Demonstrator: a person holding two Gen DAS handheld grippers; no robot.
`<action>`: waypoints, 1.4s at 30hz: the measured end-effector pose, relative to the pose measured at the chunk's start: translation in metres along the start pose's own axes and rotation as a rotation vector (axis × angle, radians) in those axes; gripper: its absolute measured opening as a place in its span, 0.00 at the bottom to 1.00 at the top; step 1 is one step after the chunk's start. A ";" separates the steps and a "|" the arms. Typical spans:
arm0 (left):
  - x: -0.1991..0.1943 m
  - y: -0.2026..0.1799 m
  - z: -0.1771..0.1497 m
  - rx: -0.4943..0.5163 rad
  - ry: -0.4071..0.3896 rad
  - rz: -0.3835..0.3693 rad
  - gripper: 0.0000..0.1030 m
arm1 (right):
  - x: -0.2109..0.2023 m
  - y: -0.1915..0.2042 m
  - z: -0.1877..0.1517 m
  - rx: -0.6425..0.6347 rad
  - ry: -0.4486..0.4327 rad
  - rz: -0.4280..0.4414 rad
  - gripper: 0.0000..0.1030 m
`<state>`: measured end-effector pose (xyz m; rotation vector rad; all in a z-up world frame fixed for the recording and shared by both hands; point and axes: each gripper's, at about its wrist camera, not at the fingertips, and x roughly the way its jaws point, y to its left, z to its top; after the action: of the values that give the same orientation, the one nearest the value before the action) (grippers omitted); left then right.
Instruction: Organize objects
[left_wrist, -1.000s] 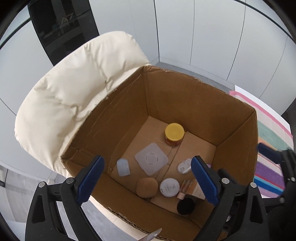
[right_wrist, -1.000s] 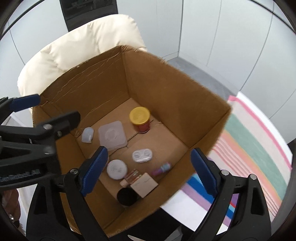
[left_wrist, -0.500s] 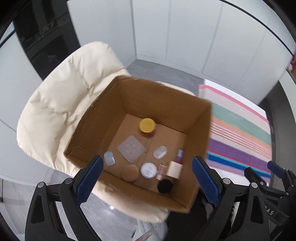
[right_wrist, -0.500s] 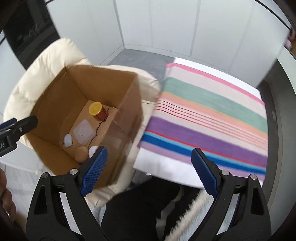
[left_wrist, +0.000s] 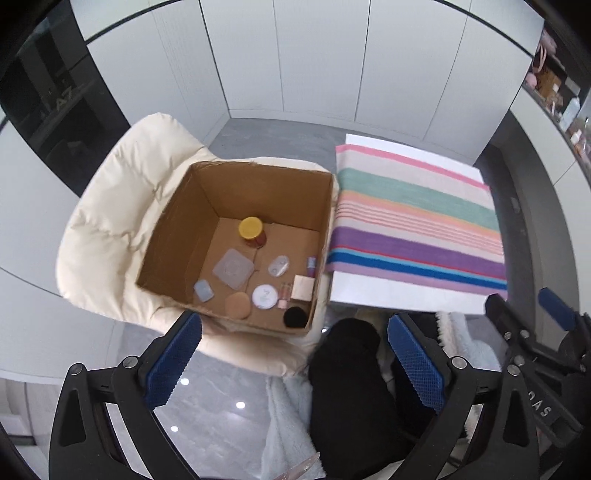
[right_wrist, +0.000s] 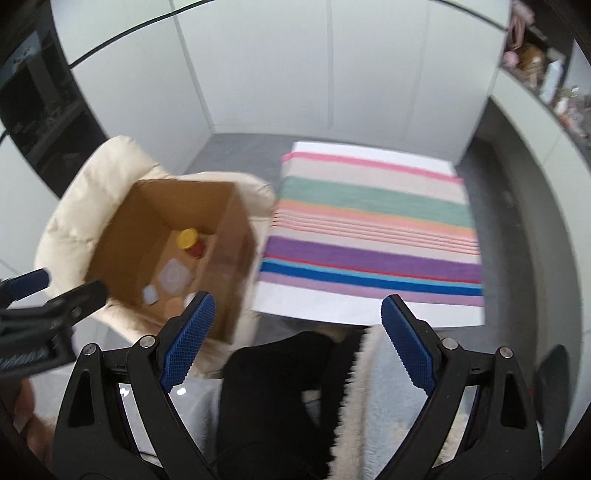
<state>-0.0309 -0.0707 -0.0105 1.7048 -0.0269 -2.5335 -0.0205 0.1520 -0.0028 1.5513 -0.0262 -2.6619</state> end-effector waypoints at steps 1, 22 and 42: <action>-0.004 -0.003 -0.004 0.010 -0.004 0.025 0.99 | -0.003 -0.003 -0.001 0.008 0.009 0.007 0.91; -0.027 -0.026 -0.035 0.088 -0.006 0.064 0.99 | -0.037 -0.012 -0.038 0.059 0.009 0.066 0.91; -0.028 -0.031 -0.038 0.105 -0.015 0.072 0.99 | -0.035 -0.017 -0.039 0.065 0.008 0.051 0.91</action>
<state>0.0125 -0.0358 -0.0008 1.6880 -0.2223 -2.5346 0.0298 0.1720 0.0071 1.5573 -0.1512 -2.6413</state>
